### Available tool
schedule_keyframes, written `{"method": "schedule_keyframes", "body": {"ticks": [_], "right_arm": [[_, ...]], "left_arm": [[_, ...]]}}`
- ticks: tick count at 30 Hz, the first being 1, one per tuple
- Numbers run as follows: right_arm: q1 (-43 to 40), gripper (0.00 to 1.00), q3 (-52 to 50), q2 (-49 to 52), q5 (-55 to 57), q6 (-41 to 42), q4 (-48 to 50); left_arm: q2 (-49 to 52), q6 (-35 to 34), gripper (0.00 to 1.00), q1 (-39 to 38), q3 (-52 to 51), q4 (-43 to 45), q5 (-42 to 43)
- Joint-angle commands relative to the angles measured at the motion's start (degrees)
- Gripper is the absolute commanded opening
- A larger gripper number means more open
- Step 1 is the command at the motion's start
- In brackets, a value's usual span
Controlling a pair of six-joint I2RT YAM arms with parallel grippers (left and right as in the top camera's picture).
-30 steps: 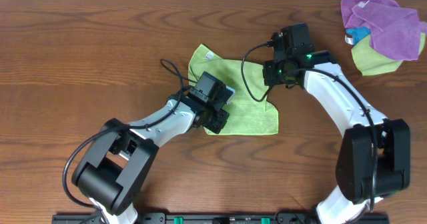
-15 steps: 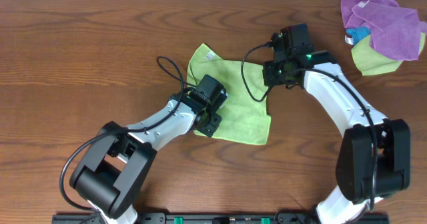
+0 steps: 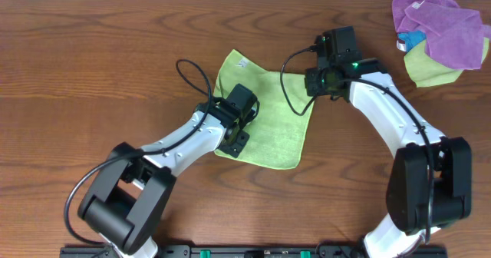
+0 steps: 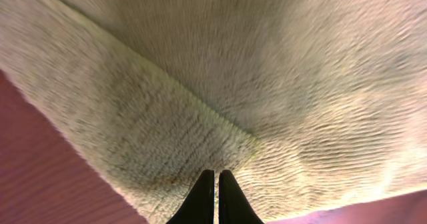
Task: Fold the cloth
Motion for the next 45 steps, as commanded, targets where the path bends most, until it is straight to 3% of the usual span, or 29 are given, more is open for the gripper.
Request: {"method": "schedule_keyframes", "body": {"ticks": [1, 6, 7, 8, 9, 11, 12, 19, 25, 28, 38, 45], "right_arm": [[0.3, 0.99, 1.6, 0.0, 3.4, 0.2, -0.5], [0.3, 0.98, 4.2, 0.0, 3.3, 1.3, -3.0], [0.3, 0.93, 5.7, 0.0, 3.2, 1.3, -4.0], [0.3, 0.82, 7.0, 0.0, 3.0, 1.2, -5.1], [0.3, 0.62, 8.6, 0.0, 2.3, 1.2, -6.8], [0.3, 0.11, 11.8, 0.0, -0.7, 1.2, -10.7], [0.5, 0.01, 13.6, 0.0, -2.8, 1.2, -13.1], [4.5, 0.01, 16.9, -0.4, -8.9, 1.2, -25.5], [7.7, 0.01, 14.6, -2.7, -0.7, 2.7, -27.8], [7.3, 0.01, 12.0, -6.2, 0.0, 2.5, -27.8], [5.3, 0.02, -8.3, -31.9, 0.3, 3.1, -25.9], [9.4, 0.02, -22.6, -51.1, -5.1, 10.6, -26.0]], "left_arm": [[-3.1, -0.4, 0.05, -0.2, 2.2, -0.3, 1.6], [-6.0, -0.3, 0.06, -0.2, 4.8, -0.3, 2.3], [-6.7, -0.2, 0.06, -0.1, 5.6, -0.2, 1.9], [-7.2, -0.2, 0.06, -0.1, 6.3, -0.2, 1.6], [-7.8, -0.2, 0.06, -0.1, 7.1, -0.2, 1.4], [-8.3, -0.2, 0.06, -0.1, 8.3, -0.2, 1.2], [-8.4, -0.2, 0.06, -0.1, 8.7, -0.2, 1.2], [-6.9, 1.6, 0.06, -0.1, 8.7, 0.5, 1.2], [-3.9, 3.2, 0.06, 1.5, 8.4, -0.8, -0.2], [-5.2, 3.1, 0.06, 3.6, 8.6, -2.9, 3.4], [-22.5, 2.3, 0.06, 5.9, 6.6, -12.9, 11.1], [-36.7, -5.2, 0.06, 3.8, -8.9, -11.6, 10.9]]}}
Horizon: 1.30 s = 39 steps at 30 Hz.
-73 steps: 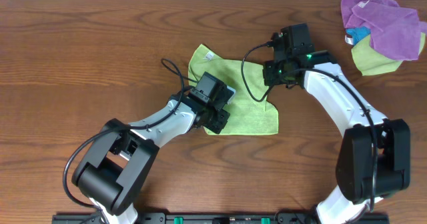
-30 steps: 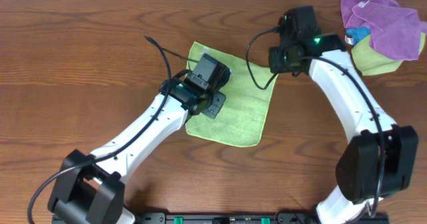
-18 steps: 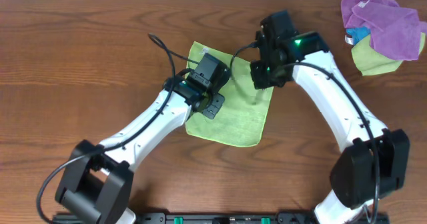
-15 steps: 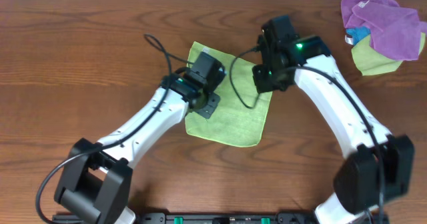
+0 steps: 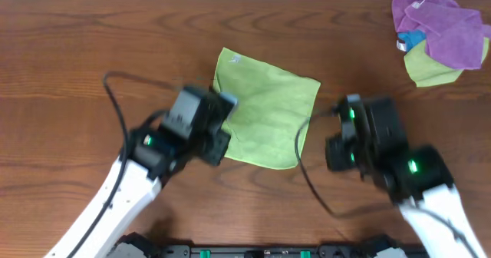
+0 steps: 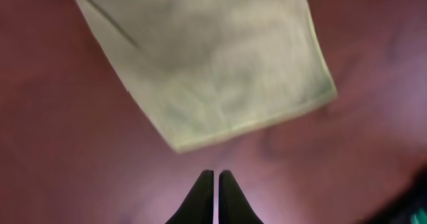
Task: Fold the cloth
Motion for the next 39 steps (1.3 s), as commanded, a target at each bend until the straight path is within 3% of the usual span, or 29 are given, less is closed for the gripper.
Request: {"method": "schedule_keyframes", "body": {"ticks": [1, 7, 15, 16, 17, 18, 19, 20, 21, 22, 23, 24, 39], "right_arm": [[1.6, 0.02, -5.7, -6.3, -3.6, 5.1, 0.7], [1.9, 0.01, -17.8, -10.2, -11.3, 11.0, 6.3], [1.9, 0.02, -22.2, -5.0, -15.5, 12.9, 12.7], [1.9, 0.08, -22.2, -4.6, -16.0, 12.9, 12.9], [1.9, 0.25, -22.2, -4.3, -16.5, 12.9, 13.2], [1.9, 0.40, -22.2, -4.1, -16.8, 12.9, 13.5], [1.9, 0.41, -22.2, -4.1, -16.7, 12.9, 13.7], [1.9, 0.47, -22.2, -4.1, -16.7, 12.9, 14.0], [1.9, 0.52, -22.2, -4.1, -16.9, 12.9, 14.3], [1.9, 0.56, -22.2, -4.1, -17.4, 12.9, 14.5], [1.9, 0.58, -22.2, -4.1, -17.6, 12.9, 14.6], [1.9, 0.60, -22.2, -4.1, -17.6, 12.9, 14.5], [1.9, 0.61, -22.2, -4.1, -18.9, 12.9, 14.9]], "left_arm": [[-3.8, -5.4, 0.06, 0.1, -7.5, 1.6, 1.2], [-6.2, -11.9, 0.06, 0.1, -19.5, 16.1, 2.6], [6.1, -12.7, 0.06, 0.1, -20.9, 23.5, 3.4], [7.6, -12.7, 0.10, 0.1, -20.9, 24.3, 3.4], [8.9, -12.7, 0.17, 0.1, -20.9, 25.2, 3.4], [10.2, -12.7, 0.33, 0.1, -20.9, 26.3, 3.0], [11.2, -12.7, 0.36, 0.1, -20.9, 27.2, 2.6], [12.1, -12.7, 0.47, 0.1, -20.9, 28.0, 2.5], [13.0, -12.7, 0.59, 0.1, -20.8, 28.8, 2.5], [13.7, -12.7, 0.82, 0.1, -20.8, 29.4, 2.5], [14.1, -12.7, 0.94, 0.1, -20.8, 29.8, 2.5], [14.2, -12.7, 0.96, 0.1, -20.8, 29.9, 2.5], [14.7, -12.5, 0.95, 0.1, -20.7, 30.4, -17.0]]}}
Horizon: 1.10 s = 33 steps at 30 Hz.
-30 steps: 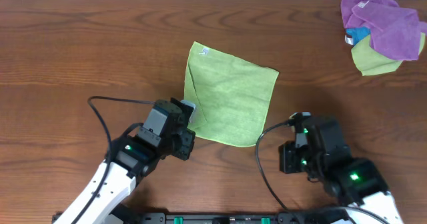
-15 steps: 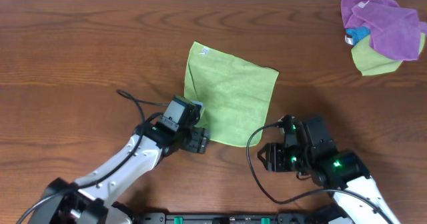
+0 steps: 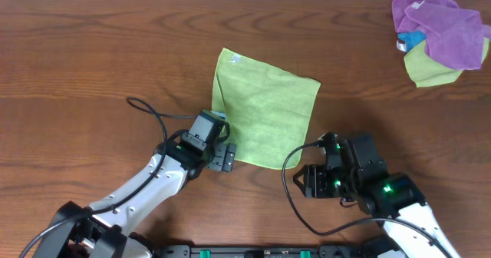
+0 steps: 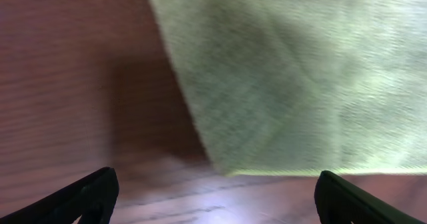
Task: Fold the cloth
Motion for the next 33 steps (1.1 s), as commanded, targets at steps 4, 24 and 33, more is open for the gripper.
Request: {"method": "schedule_keyframes", "body": {"ticks": [4, 24, 33], "right_arm": [[0.5, 0.61, 0.0, 0.1, -0.8, 0.3, 0.1], [0.5, 0.60, 0.0, 0.1, -0.8, 0.1, 0.1], [0.5, 0.60, 0.0, 0.1, -1.2, 0.1, 0.1]], "left_arm": [[3.5, 0.5, 0.95, 0.0, -0.1, 1.5, -5.6], [8.3, 7.9, 0.95, -7.1, 4.1, 1.1, -21.9], [11.1, 9.7, 0.95, -7.3, 5.1, 0.0, -21.8]]}}
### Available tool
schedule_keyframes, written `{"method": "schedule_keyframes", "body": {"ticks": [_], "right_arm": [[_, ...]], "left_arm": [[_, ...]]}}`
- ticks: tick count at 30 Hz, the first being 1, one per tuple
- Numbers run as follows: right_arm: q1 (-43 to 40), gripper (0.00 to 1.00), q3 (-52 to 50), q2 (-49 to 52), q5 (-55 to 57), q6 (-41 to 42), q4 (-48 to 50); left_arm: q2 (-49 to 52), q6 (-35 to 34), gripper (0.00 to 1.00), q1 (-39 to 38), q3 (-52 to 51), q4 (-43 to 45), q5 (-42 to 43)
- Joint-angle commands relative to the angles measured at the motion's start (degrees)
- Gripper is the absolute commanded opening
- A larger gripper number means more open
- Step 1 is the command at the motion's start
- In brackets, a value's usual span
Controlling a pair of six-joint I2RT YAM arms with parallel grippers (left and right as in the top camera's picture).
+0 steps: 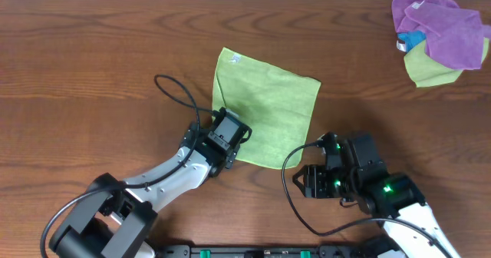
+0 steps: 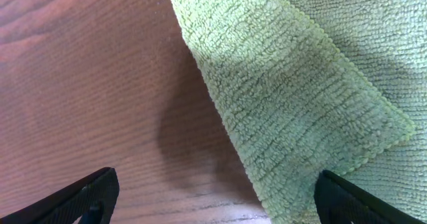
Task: Fold the cloth
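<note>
A green cloth (image 1: 267,118) lies flat on the wooden table (image 1: 92,74), folded into a rough square. In the left wrist view the cloth (image 2: 300,71) shows two layers, with a hemmed upper edge running diagonally. My left gripper (image 1: 228,141) is low over the cloth's near-left corner. It (image 2: 213,207) is open wide, one finger over bare wood and the other finger (image 2: 350,197) over the cloth. My right gripper (image 1: 309,183) is off the cloth, near the table's front right, and its jaws are unclear from above.
A pile of purple, blue and yellow-green cloths (image 1: 439,35) sits at the far right corner. The left arm's black cable (image 1: 178,95) loops over the table left of the cloth.
My left gripper has moved right and farther from the front edge, from beside the cloth's near-left corner to over it, still open. The right arm and the cloth have not moved.
First my left gripper was shut, pressed on the cloth's near-left part, with the right gripper at its far right corner. Then both arms were off the cloth, the left still shut. Later the left was open beside the near-left corner, and now it straddles that corner.
</note>
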Motion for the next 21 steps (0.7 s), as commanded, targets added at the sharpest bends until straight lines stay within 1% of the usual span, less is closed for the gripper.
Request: {"method": "schedule_keyframes", "body": {"ticks": [1, 4, 7, 10, 12, 16, 21], "right_arm": [[0.5, 0.60, 0.0, 0.1, -0.6, 0.1, 0.1], [0.5, 0.60, 0.0, 0.1, -0.6, 0.1, 0.1], [0.5, 0.61, 0.0, 0.1, -0.6, 0.1, 0.1], [0.5, 0.61, 0.0, 0.1, -0.6, 0.1, 0.1], [0.5, 0.59, 0.0, 0.1, -0.9, 0.1, 0.1], [0.5, 0.57, 0.0, 0.1, -3.0, 0.1, 0.5], [0.5, 0.57, 0.0, 0.1, -3.0, 0.1, 1.5]], "left_arm": [[1.3, 2.7, 0.95, -0.3, 1.6, -2.0, -1.4], [0.7, 5.3, 0.95, -1.5, 4.5, -4.8, -1.6], [0.5, 6.5, 0.95, -3.1, 7.4, -6.3, -3.1], [0.5, 9.2, 0.95, -4.9, 9.0, -5.4, -6.3], [0.5, 10.3, 0.95, -5.2, 9.0, -4.8, -6.8], [0.5, 10.4, 0.95, -5.2, 9.0, -4.8, -6.1], [2.5, 10.5, 0.95, -5.2, 9.0, -3.7, -4.0]]}}
